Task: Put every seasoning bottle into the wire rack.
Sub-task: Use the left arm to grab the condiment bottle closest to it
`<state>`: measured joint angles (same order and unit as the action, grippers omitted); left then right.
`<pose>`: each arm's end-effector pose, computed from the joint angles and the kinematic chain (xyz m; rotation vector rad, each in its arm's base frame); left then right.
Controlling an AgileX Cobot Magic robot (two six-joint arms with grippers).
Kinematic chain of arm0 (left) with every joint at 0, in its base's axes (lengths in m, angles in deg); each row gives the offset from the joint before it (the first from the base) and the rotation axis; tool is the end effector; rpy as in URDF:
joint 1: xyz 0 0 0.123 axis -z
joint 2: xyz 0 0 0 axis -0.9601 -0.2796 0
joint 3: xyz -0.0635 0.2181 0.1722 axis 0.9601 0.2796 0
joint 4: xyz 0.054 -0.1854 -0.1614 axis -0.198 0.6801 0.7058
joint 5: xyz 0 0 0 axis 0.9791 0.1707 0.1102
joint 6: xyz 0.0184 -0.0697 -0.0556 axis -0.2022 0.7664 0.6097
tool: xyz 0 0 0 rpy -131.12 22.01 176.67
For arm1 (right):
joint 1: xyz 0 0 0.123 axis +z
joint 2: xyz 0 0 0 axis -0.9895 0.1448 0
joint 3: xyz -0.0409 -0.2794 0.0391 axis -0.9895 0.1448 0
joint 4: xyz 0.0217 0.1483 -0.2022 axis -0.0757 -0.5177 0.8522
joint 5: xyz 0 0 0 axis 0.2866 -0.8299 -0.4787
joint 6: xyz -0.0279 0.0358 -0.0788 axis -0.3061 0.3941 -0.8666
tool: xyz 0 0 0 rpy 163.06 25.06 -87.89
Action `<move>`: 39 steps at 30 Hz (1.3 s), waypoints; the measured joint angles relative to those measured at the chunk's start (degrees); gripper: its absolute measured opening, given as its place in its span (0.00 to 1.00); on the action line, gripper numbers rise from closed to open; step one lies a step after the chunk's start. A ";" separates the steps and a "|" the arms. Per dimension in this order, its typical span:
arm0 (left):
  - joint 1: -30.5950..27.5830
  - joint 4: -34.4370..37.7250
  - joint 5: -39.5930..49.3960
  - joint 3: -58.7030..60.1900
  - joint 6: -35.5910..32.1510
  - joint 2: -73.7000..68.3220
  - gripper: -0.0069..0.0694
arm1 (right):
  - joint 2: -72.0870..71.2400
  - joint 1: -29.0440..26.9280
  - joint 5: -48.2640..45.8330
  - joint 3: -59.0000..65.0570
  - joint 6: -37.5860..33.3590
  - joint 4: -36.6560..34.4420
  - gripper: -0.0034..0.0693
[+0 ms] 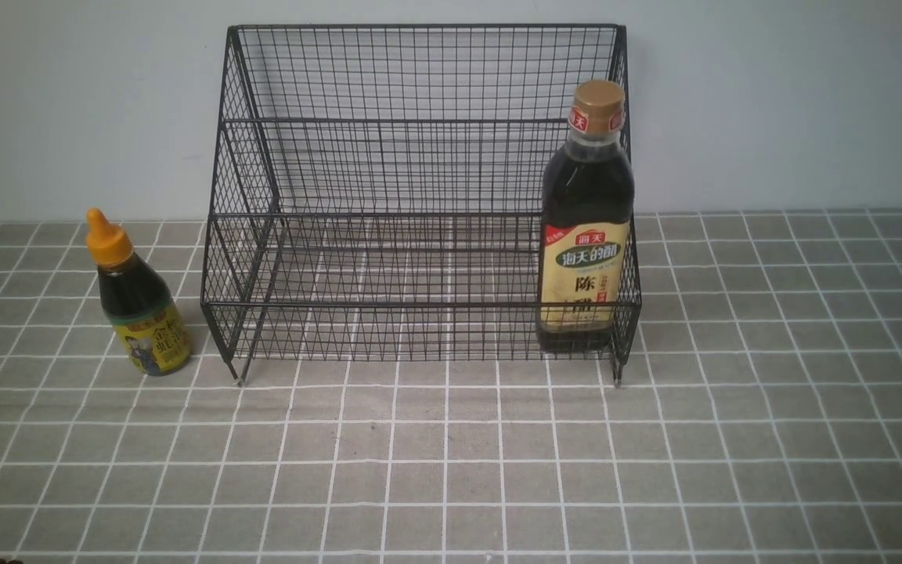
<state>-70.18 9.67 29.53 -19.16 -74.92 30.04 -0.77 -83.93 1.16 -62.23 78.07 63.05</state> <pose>0.0520 -0.0037 0.1711 0.1355 1.8768 0.0063 0.0521 -0.0002 0.1727 0.1289 1.8710 0.0701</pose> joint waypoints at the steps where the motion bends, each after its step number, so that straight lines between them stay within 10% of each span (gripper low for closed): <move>1: 0.00 0.00 0.00 0.00 0.00 0.00 0.08 | 0.00 0.00 0.00 0.00 0.00 0.00 0.03; 11: 0.00 -1.50 -0.93 0.13 0.00 0.00 0.08 | 0.00 0.00 0.00 0.00 0.00 0.00 0.03; 26: 0.00 15.69 -38.94 0.30 10.99 0.00 0.08 | 0.00 0.00 0.00 0.00 0.00 0.00 0.03; 39: 0.00 -0.33 -38.66 -10.92 11.16 -24.43 0.14 | 0.00 0.00 0.00 0.00 0.00 0.00 0.03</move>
<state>-70.18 9.33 -9.12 -30.08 -63.76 5.61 -0.77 -83.93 1.16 -62.23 78.07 63.05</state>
